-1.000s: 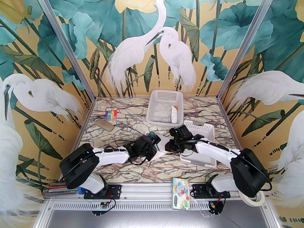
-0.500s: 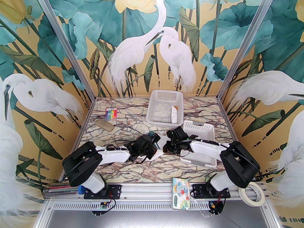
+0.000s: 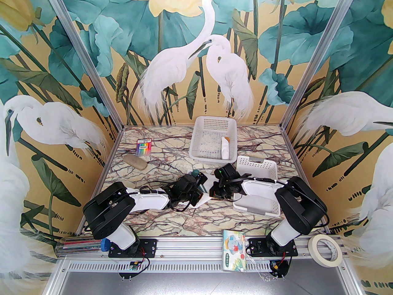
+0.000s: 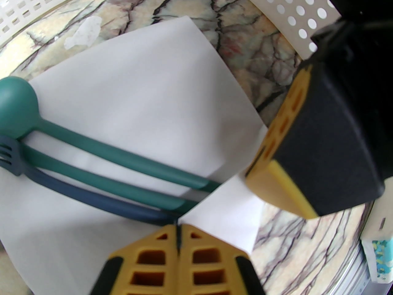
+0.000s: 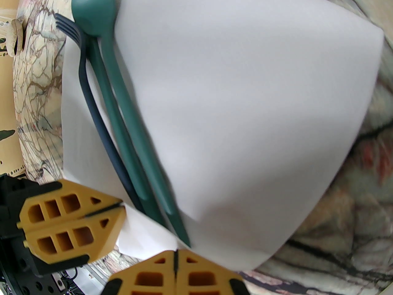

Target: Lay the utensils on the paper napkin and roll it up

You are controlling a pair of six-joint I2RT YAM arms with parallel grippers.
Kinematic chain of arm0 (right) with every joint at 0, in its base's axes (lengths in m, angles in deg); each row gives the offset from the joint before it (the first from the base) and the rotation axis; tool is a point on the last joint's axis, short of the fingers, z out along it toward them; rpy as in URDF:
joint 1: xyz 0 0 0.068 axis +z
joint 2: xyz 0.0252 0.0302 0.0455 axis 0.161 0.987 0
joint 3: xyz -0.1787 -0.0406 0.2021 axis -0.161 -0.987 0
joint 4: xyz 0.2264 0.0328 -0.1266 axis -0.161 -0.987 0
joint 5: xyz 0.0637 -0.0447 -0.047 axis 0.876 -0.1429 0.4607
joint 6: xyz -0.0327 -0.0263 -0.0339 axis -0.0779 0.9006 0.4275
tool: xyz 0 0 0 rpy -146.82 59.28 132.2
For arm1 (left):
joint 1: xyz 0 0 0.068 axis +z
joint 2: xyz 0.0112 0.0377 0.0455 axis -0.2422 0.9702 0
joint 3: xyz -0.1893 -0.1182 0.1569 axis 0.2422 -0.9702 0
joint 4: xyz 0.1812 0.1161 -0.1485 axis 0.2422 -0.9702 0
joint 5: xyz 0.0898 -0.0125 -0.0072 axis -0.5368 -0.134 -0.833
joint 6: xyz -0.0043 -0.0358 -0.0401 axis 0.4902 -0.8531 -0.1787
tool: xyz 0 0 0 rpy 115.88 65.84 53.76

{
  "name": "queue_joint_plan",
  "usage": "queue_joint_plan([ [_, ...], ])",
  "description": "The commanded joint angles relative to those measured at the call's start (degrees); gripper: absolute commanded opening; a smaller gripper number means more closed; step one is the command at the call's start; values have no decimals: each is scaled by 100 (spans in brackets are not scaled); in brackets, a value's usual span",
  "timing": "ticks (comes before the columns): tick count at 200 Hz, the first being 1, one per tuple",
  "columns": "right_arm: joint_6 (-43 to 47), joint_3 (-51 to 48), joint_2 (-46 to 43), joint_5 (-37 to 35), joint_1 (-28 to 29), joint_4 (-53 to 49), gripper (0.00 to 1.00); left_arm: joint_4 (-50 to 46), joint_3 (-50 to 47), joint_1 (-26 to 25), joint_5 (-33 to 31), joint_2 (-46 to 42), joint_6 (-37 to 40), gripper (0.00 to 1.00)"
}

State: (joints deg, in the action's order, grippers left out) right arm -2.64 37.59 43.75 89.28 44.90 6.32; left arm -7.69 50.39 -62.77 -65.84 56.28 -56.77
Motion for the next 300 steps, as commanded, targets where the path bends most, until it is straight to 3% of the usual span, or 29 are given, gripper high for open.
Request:
queue_joint_plan([
  [1,-53,139,107,-171,33,52,6,135,128,33,98,145,-80,0],
  [106,96,90,228,-559,40,-397,5,233,164,32,153,174,-120,0],
  [210,128,37,258,-756,57,-583,5,303,44,184,197,-410,-435,24],
  [300,151,108,348,-806,111,-657,5,343,-653,454,-123,-2158,-1239,71],
])
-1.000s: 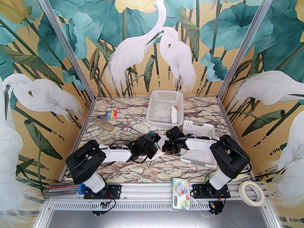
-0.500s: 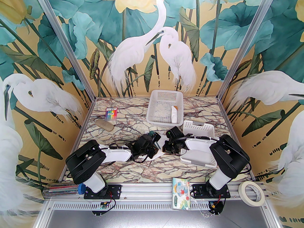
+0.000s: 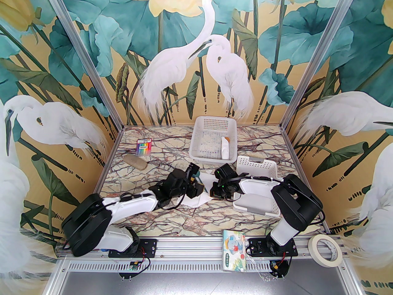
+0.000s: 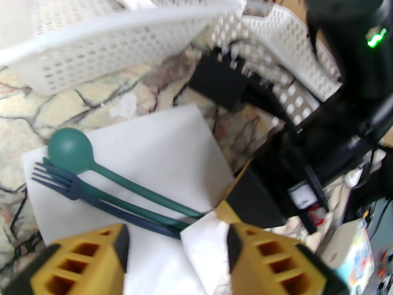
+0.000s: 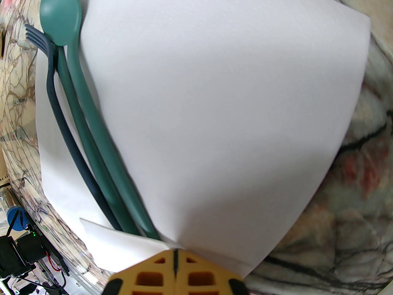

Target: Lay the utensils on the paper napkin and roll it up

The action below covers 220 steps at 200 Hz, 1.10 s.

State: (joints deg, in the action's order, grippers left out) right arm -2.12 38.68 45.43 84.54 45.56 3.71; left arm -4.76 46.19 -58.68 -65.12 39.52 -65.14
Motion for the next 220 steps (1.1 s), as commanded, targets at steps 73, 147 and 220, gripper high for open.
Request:
queue_joint_plan([
  [73,100,68,189,-381,88,-446,5,-373,-861,42,-12,-1910,-1660,77],
  [147,49,95,208,-487,177,-525,5,-487,-1245,46,682,-2024,-2929,66],
  [220,48,104,223,-530,211,-534,5,188,-1268,46,1509,-1108,-3551,57],
])
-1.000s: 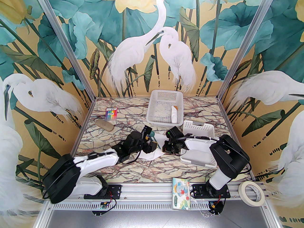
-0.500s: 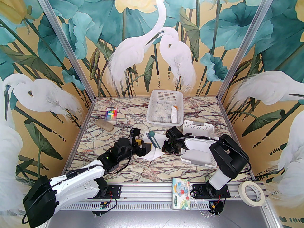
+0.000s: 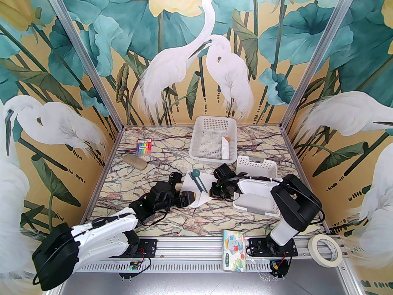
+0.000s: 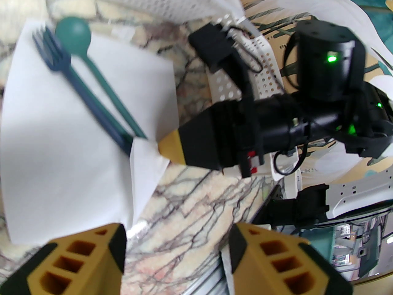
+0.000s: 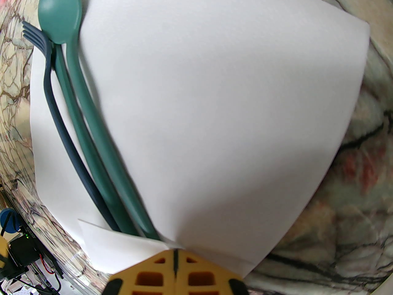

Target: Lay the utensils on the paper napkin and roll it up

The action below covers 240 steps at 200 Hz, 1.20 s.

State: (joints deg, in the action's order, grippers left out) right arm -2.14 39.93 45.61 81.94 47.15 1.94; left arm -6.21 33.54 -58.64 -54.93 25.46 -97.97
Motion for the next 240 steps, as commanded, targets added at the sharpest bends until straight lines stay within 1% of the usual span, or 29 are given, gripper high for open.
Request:
queue_joint_plan([
  [1,51,-21,207,-266,56,-357,5,333,5,41,497,313,-267,57],
  [32,61,-10,221,-262,75,-383,5,405,147,41,626,782,-217,54],
  [83,64,-3,258,-263,88,-378,5,726,179,-3,759,1346,-348,48],
  [218,103,142,304,-316,129,-559,5,1046,179,-85,868,1855,-580,46],
  [240,107,145,304,-335,131,-575,5,1248,211,-91,980,2017,-626,41],
])
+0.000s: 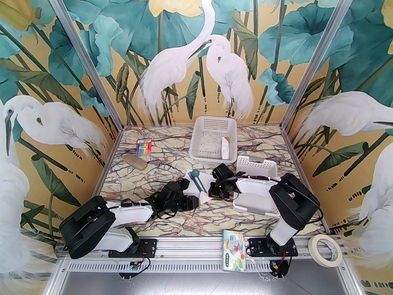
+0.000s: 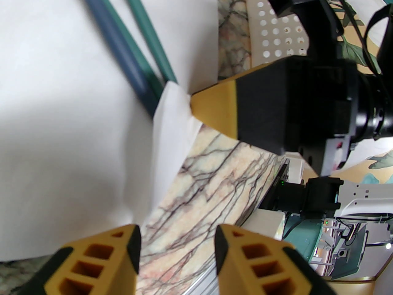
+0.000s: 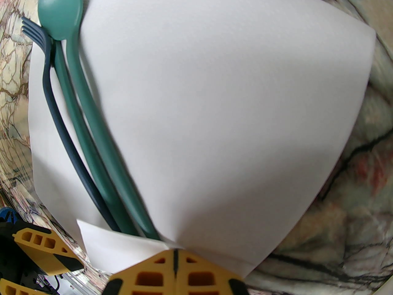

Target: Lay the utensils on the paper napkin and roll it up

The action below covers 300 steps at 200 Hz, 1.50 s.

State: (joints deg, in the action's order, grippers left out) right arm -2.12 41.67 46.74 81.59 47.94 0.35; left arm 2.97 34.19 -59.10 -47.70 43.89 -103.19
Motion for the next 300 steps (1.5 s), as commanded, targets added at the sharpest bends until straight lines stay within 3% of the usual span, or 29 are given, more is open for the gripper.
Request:
queue_joint_plan([
  [1,103,-33,191,-303,52,-416,5,330,147,-45,265,183,-104,41],
  [139,74,-75,217,-368,87,-408,5,-125,369,-104,74,-341,64,35],
  [300,72,-26,265,-359,131,-417,5,456,766,-290,396,893,-204,29],
])
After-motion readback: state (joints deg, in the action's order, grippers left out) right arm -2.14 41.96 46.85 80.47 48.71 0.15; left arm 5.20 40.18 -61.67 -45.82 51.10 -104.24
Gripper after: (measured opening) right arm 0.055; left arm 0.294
